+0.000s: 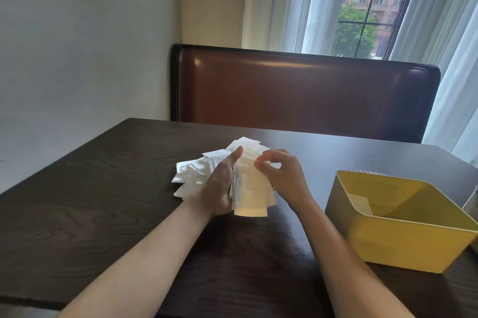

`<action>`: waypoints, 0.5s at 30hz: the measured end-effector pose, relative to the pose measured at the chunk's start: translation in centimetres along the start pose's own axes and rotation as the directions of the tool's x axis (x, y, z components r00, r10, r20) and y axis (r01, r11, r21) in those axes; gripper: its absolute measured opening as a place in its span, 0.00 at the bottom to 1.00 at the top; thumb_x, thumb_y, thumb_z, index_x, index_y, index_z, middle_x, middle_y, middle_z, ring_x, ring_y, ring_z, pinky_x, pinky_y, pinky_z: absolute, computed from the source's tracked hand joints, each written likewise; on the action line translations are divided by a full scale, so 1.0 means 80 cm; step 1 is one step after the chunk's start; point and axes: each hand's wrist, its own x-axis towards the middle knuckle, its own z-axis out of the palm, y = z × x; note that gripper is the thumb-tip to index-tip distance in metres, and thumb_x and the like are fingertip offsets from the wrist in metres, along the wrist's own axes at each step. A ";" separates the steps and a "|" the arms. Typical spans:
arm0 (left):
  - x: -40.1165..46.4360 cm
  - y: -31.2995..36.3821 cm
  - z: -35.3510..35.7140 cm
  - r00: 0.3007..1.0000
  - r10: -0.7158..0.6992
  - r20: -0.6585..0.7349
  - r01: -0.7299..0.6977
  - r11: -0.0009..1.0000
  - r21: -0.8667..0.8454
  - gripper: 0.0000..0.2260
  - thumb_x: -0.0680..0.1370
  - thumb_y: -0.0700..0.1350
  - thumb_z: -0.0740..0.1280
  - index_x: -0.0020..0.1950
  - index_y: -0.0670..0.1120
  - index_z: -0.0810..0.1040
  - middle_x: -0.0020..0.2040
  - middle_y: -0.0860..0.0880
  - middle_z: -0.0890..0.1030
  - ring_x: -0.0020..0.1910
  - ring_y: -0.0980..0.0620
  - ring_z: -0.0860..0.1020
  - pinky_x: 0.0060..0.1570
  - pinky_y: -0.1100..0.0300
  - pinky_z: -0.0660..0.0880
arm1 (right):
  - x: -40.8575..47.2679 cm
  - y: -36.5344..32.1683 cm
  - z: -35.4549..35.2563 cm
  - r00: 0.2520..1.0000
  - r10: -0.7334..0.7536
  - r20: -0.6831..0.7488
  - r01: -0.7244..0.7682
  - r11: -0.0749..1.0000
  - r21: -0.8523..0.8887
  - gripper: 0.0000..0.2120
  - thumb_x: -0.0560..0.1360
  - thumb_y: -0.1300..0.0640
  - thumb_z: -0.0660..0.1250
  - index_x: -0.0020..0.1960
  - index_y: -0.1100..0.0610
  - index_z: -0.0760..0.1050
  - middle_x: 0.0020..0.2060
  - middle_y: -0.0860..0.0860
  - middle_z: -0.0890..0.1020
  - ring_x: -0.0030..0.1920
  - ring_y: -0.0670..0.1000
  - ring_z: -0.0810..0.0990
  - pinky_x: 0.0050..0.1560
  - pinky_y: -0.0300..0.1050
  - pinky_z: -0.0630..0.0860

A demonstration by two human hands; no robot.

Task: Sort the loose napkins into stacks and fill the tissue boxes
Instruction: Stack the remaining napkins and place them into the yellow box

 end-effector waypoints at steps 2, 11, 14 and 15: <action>0.001 -0.001 -0.001 1.000 -0.013 0.007 0.013 1.000 0.002 0.25 0.81 0.63 0.58 0.66 0.47 0.79 0.54 0.42 0.84 0.49 0.43 0.84 0.52 0.46 0.80 | 0.003 0.001 -0.002 0.999 0.021 -0.026 -0.020 0.999 0.045 0.06 0.75 0.57 0.72 0.41 0.49 0.81 0.48 0.44 0.81 0.49 0.46 0.80 0.51 0.46 0.81; 0.002 -0.001 -0.001 0.999 -0.045 0.027 0.043 0.998 0.055 0.28 0.81 0.66 0.56 0.60 0.43 0.80 0.48 0.40 0.85 0.43 0.41 0.84 0.49 0.45 0.80 | 0.005 0.005 -0.005 0.991 0.019 -0.133 -0.026 0.998 -0.059 0.07 0.74 0.62 0.71 0.50 0.54 0.84 0.43 0.43 0.82 0.42 0.43 0.82 0.41 0.31 0.79; 0.004 -0.003 -0.003 0.999 -0.043 0.031 0.040 0.997 0.072 0.31 0.80 0.67 0.55 0.60 0.42 0.80 0.47 0.40 0.84 0.42 0.41 0.84 0.47 0.46 0.81 | 0.005 0.000 -0.009 0.976 -0.051 -0.213 0.036 0.997 -0.073 0.08 0.75 0.63 0.69 0.48 0.54 0.84 0.39 0.39 0.80 0.40 0.41 0.81 0.39 0.25 0.75; 0.004 -0.003 -0.003 0.998 -0.038 0.041 0.035 0.997 0.068 0.31 0.80 0.67 0.55 0.61 0.42 0.79 0.48 0.40 0.84 0.43 0.41 0.84 0.47 0.46 0.81 | 0.006 -0.001 -0.010 0.977 -0.068 -0.204 0.059 0.997 -0.051 0.07 0.76 0.63 0.70 0.48 0.54 0.84 0.39 0.39 0.80 0.41 0.41 0.81 0.40 0.24 0.74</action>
